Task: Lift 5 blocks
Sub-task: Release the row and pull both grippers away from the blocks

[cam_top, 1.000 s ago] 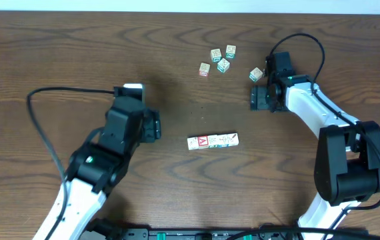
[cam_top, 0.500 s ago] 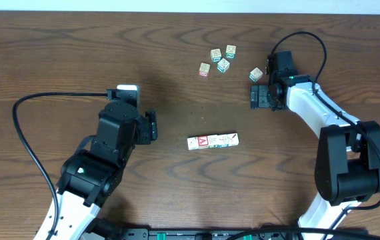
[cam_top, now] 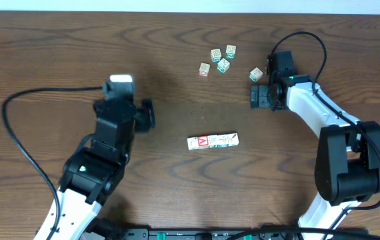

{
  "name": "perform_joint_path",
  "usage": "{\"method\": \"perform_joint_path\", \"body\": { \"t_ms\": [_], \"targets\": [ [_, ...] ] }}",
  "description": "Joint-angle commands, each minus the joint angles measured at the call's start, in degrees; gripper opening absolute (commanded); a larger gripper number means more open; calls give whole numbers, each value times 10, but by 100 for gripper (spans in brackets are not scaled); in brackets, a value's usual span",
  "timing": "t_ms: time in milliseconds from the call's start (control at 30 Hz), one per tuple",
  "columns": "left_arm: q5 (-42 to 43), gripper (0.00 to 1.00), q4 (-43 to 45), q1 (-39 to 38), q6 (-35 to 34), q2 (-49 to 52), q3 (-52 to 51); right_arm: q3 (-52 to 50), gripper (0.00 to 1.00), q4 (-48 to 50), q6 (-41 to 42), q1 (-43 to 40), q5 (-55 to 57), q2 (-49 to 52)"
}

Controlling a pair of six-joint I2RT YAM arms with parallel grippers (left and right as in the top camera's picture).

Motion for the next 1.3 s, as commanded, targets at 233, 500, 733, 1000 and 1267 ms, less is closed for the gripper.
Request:
{"method": "perform_joint_path", "body": {
  "t_ms": [233,500,733,1000,1267],
  "targets": [
    [-20,78,94,75,6,-70,-7,9,99,0,-6,-2,9,5],
    [19,79,97,140,6,-273,-121,9,99,0,-6,-2,9,5],
    [21,78,162,161,-45,-443,-280,9,99,0,-6,-2,9,5],
    [23,79,272,167,-50,-495,-389,9,99,0,-6,-2,9,5],
    [20,79,273,169,-50,-543,-457,9,99,0,-6,-2,9,5]
  ]
}}
